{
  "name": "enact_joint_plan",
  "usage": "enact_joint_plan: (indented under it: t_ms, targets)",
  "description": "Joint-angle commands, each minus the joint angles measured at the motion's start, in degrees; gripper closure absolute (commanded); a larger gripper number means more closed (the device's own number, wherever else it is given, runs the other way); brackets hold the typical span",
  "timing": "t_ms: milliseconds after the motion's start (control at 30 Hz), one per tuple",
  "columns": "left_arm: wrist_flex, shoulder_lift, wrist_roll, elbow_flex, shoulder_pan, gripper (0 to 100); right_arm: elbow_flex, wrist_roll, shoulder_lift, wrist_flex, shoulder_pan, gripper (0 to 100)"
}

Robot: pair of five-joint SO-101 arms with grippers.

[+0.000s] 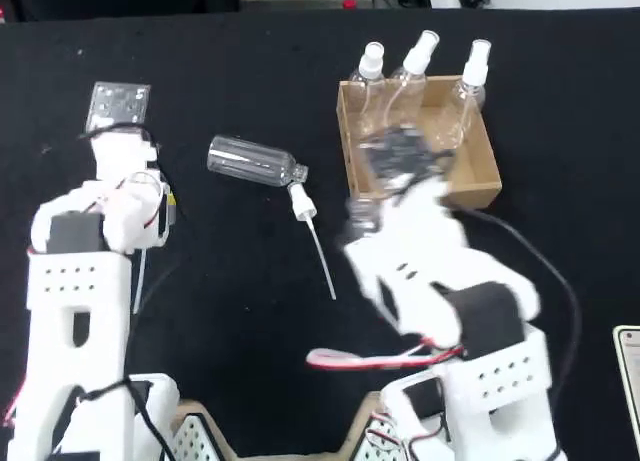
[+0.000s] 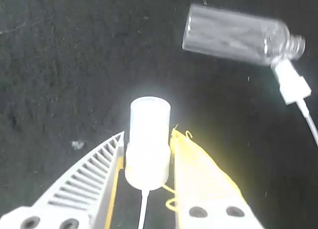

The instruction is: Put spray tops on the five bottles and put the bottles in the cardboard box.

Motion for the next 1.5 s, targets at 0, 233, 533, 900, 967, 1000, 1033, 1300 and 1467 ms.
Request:
enact_joint_plan:
  t_ms: [0,233,533,900,967,1000,1033,1300,1467]
  targets:
    - [-4.3,-4.8,2.5,2.9,0.4,91,2.2,-0.6,-0.8,-7.9,-7.3,98.8]
    - [-9.6,-10.0,3.9,9.3,0.4,91,19.8,-1.1,-0.8,-31.7,-15.9,98.8]
    - [-18.7,-19.6,10.4,13.8,0.9,91,38.9,-1.1,-7.3,-53.1,-17.3,98.8]
    - [-29.5,-27.0,29.1,16.0,0.5,91,48.4,-1.1,-8.7,-67.4,-17.2,98.7]
    - [-29.5,-29.5,30.0,16.7,0.4,91,51.1,-1.1,-8.7,-72.0,-17.3,98.7]
    - [-29.5,-31.0,30.0,16.8,0.8,91,51.7,-1.1,-8.7,-72.8,-17.4,98.7]
    - [-29.5,-32.8,30.1,16.9,0.9,91,51.8,-1.1,-8.7,-72.9,-17.4,98.7]
    - [-34.0,-45.4,30.1,20.6,9.2,91,52.1,-1.1,-8.7,-72.0,-17.4,98.7]
    - [-34.5,-53.0,30.1,26.3,14.2,90,52.4,-1.0,-8.9,-71.7,-17.4,98.7]
